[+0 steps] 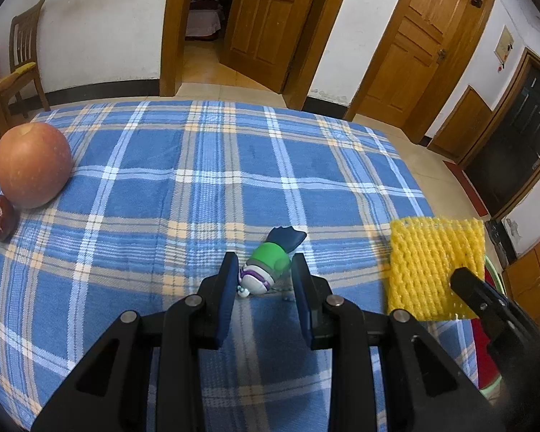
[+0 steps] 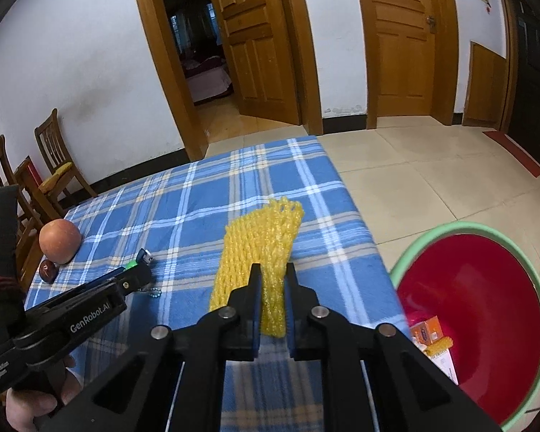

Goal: Collect trash
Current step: 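Carry the toy and foam net in both tools over the red bucket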

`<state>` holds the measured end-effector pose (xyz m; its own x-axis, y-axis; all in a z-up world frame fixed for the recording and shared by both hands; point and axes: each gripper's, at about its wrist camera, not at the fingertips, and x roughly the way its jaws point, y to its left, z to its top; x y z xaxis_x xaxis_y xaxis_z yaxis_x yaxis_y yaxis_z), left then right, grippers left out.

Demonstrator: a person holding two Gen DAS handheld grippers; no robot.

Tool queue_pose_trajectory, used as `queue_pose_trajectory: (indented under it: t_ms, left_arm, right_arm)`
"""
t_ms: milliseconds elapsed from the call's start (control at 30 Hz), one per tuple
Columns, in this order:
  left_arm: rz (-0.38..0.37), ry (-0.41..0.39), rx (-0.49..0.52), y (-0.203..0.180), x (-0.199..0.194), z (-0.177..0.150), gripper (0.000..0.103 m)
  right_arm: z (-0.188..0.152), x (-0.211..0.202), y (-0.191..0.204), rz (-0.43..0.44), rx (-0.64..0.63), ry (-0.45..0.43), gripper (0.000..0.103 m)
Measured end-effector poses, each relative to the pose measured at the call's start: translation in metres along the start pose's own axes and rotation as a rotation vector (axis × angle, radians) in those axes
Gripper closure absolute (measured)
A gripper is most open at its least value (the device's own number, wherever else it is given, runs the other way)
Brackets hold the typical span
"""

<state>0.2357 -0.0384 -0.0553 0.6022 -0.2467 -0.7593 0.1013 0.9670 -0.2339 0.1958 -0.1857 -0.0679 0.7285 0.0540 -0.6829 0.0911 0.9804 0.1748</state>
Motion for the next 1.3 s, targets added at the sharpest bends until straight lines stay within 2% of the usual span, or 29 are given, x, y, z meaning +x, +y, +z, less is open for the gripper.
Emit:
queue_pose_trajectory:
  t_ms: [367,667,1300]
  left_arm:
    - [-0.027,-0.026,0.063,-0.028,-0.016,-0.002,0.073]
    - [-0.073,-0.011,0.109,-0.06,-0.027,-0.013,0.073]
    - [-0.221,0.054,0.235,-0.163,-0.04,-0.049,0.073]
  right_arm:
    - [-0.009,-0.037,-0.025,-0.028,0.031,-0.05,0.091]
    - [-0.018,-0.066,-0.059,-0.056,0.085,-0.078,0.091]
    - [-0.05,-0.107,-0.15,-0.142,0.234,-0.088,0.091]
